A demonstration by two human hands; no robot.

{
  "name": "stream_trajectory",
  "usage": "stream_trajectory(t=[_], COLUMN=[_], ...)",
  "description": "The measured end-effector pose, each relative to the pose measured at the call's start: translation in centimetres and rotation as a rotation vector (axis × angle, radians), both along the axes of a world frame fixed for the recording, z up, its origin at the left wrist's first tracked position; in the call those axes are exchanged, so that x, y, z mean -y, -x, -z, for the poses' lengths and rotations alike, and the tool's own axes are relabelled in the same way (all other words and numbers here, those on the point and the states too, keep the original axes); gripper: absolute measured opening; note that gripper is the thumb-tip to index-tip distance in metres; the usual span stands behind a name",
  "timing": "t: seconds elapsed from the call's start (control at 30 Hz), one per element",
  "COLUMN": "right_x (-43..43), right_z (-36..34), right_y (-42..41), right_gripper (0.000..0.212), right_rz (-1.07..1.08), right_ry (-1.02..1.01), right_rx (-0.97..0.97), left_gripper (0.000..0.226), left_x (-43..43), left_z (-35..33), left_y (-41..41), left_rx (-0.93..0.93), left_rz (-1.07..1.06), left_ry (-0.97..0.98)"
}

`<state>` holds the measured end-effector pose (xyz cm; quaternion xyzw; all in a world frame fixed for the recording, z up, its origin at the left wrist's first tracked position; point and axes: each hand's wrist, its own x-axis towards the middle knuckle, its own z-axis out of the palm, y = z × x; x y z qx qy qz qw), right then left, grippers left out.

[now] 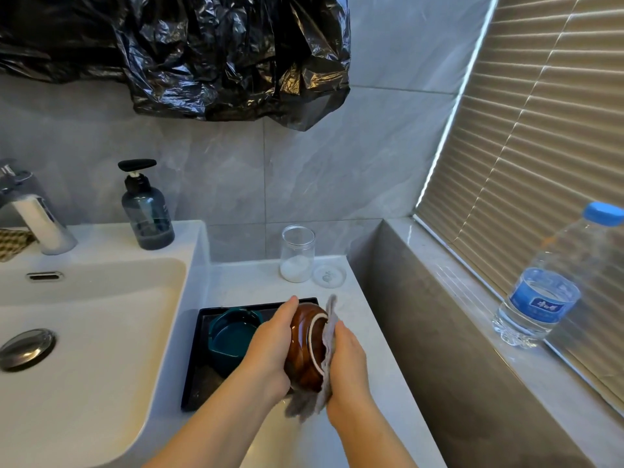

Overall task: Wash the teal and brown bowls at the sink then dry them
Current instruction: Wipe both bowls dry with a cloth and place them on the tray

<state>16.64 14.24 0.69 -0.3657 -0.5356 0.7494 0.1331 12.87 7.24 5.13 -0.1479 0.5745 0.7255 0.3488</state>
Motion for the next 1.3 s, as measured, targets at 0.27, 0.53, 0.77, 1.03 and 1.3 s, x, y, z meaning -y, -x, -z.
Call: stream_trajectory(t=[0.27, 0.53, 0.77, 1.03, 1.3], right_x=[2.4, 3.3, 1.8, 2.0, 2.2], right_z=[0.7, 0.9, -0.9, -1.2, -0.2], right_y=[0.6, 0.3, 0.1, -0.3, -0.1], right_gripper=[0.038, 0.061, 0.027, 0.031, 0.056], right_rz=[-0.048, -0.141, -0.218, -0.293, -0.198], right_ry=[-0.183, -0.394, -0.192, -0.609, -0.68], right_rx=[-0.075, -0.062, -0.127, -0.144, 0.003], left_gripper=[0.041, 0.037, 0.038, 0.035, 0.038], left_x=[0.0, 0.5, 0.7, 1.2, 1.2], left_z=[0.5, 0.0, 0.0, -1.3, -0.6], left_y=[-0.8, -0.5, -0.9, -1.3, -1.3], left_rx=[-0.114, -0.082, -0.176, -0.145, -0.138], left_rz=[-0.204, -0.214, -0.11, -0.004, -0.006], left_ry=[-0.024, -0.019, 0.047, -0.02, 0.072])
